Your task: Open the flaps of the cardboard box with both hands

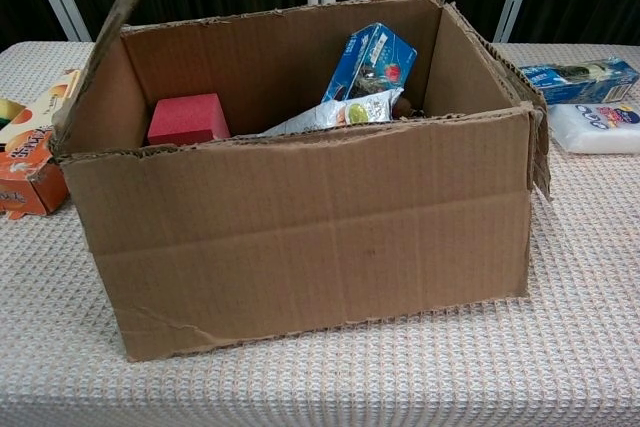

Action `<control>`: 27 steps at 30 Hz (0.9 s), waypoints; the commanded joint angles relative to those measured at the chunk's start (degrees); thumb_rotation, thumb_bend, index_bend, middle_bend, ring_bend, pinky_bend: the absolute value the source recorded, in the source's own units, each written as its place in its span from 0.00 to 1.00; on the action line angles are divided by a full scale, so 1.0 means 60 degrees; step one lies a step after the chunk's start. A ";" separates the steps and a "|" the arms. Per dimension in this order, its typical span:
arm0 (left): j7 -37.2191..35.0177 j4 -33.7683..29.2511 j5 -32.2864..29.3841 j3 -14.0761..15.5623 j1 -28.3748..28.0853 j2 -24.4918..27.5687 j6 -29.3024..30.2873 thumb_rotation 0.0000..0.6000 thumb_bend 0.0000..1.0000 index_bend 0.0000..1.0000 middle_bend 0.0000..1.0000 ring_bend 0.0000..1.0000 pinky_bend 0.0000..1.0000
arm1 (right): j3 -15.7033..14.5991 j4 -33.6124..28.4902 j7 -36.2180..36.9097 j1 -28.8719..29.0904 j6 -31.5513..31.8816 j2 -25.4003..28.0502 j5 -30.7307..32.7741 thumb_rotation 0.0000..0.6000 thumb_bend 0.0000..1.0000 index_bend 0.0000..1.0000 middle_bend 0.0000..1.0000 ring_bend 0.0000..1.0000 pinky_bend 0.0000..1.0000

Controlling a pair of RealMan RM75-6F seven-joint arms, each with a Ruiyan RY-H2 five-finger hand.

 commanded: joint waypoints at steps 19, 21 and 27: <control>-0.4504 0.0665 0.3234 0.1029 0.4282 0.1727 0.2155 0.00 0.00 0.40 0.41 0.21 0.17 | -0.0068 -0.0562 -0.0562 0.0251 -0.0244 0.0085 -0.0260 1.00 0.00 0.00 0.00 0.00 0.00; -0.4942 0.0889 0.3391 0.1081 0.4532 0.1659 0.2280 0.00 0.00 0.40 0.41 0.21 0.17 | -0.0083 -0.0580 -0.0571 0.0262 -0.0238 0.0067 -0.0315 1.00 0.00 0.00 0.00 0.00 0.00; -0.6119 0.1607 0.3926 0.1044 0.5397 0.1440 0.3381 0.00 0.00 0.39 0.39 0.21 0.18 | -0.0137 -0.0585 -0.0612 0.0263 -0.0210 0.0028 -0.0403 1.00 0.00 0.00 0.00 0.00 0.00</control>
